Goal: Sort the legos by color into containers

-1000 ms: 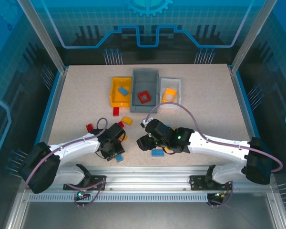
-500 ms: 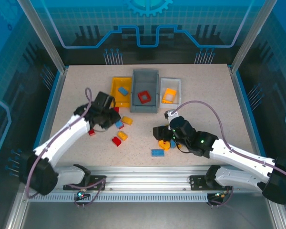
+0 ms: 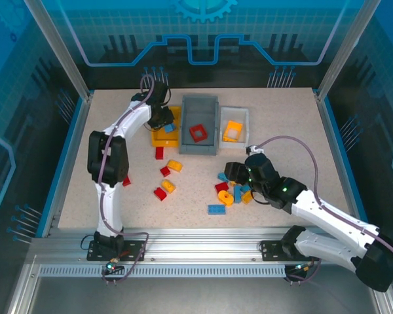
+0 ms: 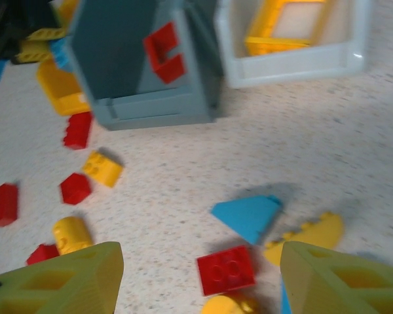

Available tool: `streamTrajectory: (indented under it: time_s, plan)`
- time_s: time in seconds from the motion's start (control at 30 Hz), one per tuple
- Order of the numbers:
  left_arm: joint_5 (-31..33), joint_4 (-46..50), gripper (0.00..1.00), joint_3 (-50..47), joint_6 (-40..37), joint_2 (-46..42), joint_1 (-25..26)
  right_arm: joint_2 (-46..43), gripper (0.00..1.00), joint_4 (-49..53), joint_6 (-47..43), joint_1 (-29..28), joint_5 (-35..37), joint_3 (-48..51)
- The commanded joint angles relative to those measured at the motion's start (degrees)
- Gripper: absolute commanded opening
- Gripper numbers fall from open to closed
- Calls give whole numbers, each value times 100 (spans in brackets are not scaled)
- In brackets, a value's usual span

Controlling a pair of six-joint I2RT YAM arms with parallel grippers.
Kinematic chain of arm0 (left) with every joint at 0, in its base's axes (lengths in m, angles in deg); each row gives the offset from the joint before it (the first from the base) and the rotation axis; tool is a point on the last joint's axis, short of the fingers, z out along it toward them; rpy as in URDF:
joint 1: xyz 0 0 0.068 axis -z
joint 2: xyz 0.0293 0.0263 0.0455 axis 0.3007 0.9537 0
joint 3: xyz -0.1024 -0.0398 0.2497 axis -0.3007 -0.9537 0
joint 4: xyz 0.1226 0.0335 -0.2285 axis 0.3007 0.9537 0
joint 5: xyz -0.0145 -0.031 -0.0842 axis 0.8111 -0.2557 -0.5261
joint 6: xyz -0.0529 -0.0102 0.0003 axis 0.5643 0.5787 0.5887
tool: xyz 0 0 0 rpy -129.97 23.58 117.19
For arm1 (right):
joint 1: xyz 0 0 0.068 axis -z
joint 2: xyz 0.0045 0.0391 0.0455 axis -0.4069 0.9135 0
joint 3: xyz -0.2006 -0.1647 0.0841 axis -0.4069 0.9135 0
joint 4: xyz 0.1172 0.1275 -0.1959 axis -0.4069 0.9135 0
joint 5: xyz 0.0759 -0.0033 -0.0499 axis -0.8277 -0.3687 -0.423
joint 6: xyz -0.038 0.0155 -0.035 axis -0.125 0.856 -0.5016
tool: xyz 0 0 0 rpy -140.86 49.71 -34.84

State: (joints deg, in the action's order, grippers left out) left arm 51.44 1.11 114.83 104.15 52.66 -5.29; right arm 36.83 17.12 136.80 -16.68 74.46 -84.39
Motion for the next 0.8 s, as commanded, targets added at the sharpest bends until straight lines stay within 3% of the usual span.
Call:
streamTrajectory:
  time_s: [0.0, 0.27, 0.43, 0.6, 0.77]
  plan:
    - [138, 454, 24, 226, -207, 91, -21, 62, 66, 657, 391, 280, 175, 65]
    - [49, 337, 48, -131, -145, -326, 25, 1348, 60, 1882, 106, 634, -161, -576]
    - [49, 167, 63, -644, -106, -1013, 53, 1504, 60, 1811, 9, 571, -89, -550]
    - [29, -247, 62, -1609, 48, -1925, 122, 1919, 61, 1573, 61, 959, -479, -903]
    - [86, -854, 61, -2847, 161, -3135, 695, 2621, 51, 1267, 928, 1278, -911, -1051]
